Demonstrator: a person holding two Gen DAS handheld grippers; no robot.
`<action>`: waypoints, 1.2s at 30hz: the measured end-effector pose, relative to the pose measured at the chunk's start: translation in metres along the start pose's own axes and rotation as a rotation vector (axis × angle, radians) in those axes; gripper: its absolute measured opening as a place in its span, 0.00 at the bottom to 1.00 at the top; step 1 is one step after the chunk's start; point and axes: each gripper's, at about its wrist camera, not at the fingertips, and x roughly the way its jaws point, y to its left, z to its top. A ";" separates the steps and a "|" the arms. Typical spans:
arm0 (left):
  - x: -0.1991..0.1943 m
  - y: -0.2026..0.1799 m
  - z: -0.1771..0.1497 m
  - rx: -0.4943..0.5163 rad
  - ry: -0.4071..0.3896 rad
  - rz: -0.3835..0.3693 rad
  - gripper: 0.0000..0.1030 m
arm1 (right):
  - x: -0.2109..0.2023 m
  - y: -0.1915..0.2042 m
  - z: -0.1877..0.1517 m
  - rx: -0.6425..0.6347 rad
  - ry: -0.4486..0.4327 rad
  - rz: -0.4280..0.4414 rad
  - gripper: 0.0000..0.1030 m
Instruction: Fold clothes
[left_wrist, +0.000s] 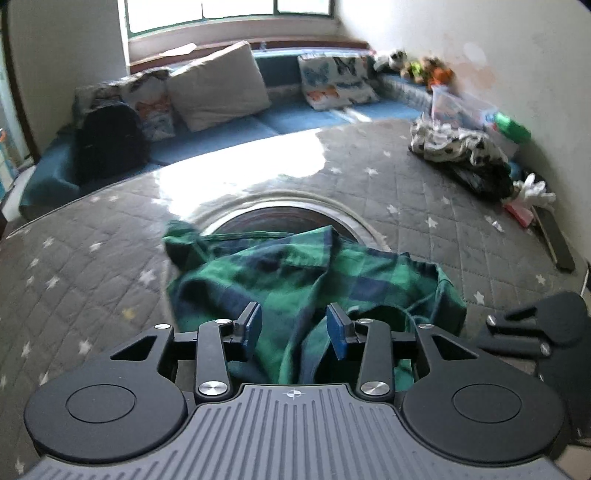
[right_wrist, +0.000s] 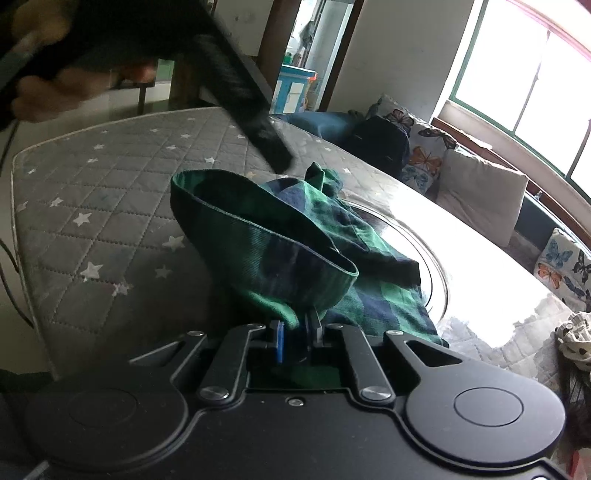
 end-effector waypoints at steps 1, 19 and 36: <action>0.009 -0.006 0.006 0.022 0.014 0.002 0.39 | 0.000 0.000 0.000 0.001 -0.001 0.000 0.11; 0.106 -0.034 0.036 0.186 0.211 0.025 0.26 | -0.005 -0.004 0.002 0.000 -0.013 0.020 0.11; 0.063 0.057 0.032 -0.166 0.024 -0.022 0.02 | -0.013 -0.024 0.009 0.016 -0.025 -0.060 0.11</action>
